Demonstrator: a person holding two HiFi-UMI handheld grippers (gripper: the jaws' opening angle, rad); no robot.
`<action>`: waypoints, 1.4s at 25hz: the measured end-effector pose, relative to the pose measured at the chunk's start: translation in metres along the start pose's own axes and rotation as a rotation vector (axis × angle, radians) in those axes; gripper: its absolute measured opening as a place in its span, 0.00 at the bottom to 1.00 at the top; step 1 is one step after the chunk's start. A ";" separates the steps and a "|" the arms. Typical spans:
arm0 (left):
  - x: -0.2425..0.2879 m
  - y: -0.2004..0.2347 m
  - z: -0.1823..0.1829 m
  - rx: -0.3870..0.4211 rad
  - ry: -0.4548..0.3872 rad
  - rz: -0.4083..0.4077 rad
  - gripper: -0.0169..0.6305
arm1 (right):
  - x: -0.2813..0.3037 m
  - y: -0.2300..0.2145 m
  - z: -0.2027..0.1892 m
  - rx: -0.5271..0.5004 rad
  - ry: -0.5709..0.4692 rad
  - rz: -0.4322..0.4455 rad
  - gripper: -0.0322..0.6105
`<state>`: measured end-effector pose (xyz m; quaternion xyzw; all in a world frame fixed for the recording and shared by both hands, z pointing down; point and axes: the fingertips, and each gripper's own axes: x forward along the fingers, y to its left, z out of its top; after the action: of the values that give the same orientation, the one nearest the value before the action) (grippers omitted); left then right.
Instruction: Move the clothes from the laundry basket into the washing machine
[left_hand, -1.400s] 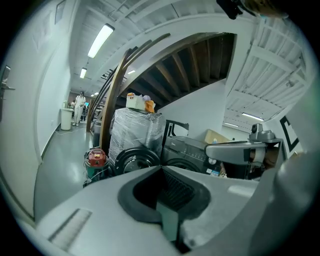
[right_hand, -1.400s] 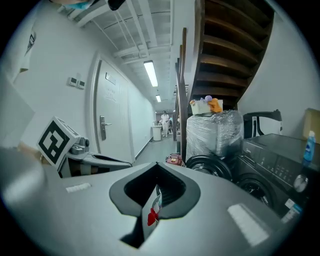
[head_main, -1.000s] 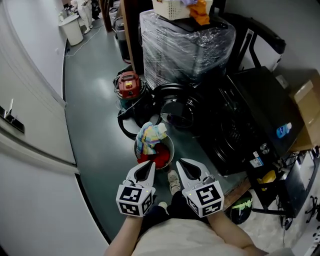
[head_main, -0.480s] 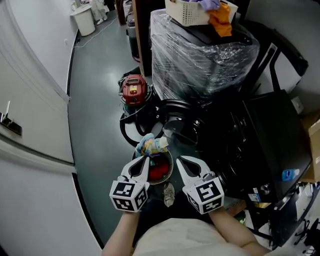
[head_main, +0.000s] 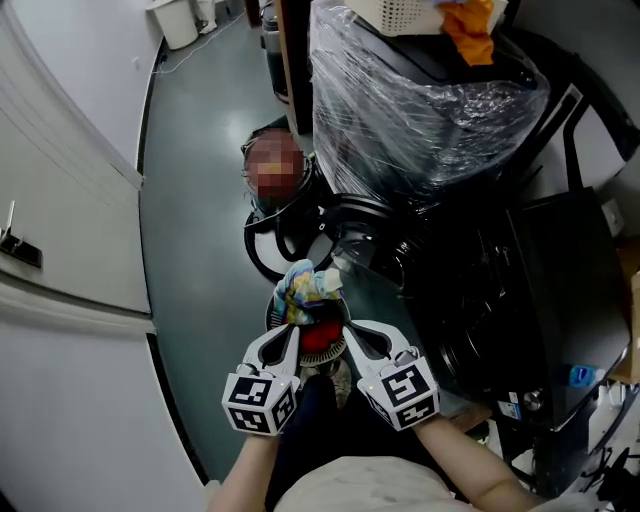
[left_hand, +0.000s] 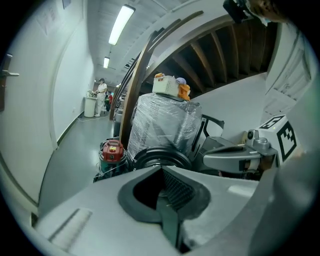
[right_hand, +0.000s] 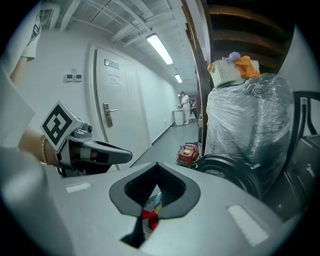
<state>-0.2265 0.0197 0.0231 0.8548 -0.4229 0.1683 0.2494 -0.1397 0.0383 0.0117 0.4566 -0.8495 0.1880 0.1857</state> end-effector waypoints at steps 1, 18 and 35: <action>0.001 0.002 -0.005 -0.004 0.014 0.004 0.03 | 0.004 0.003 -0.003 0.007 0.010 0.017 0.09; 0.082 0.120 -0.114 -0.093 0.158 0.006 0.03 | 0.158 -0.022 -0.098 0.121 0.136 -0.010 0.24; 0.199 0.203 -0.278 -0.206 0.179 0.052 0.03 | 0.345 -0.086 -0.299 0.041 0.370 -0.114 0.67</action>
<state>-0.2955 -0.0545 0.4074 0.7951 -0.4359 0.2058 0.3680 -0.2013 -0.1030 0.4494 0.4653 -0.7696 0.2750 0.3399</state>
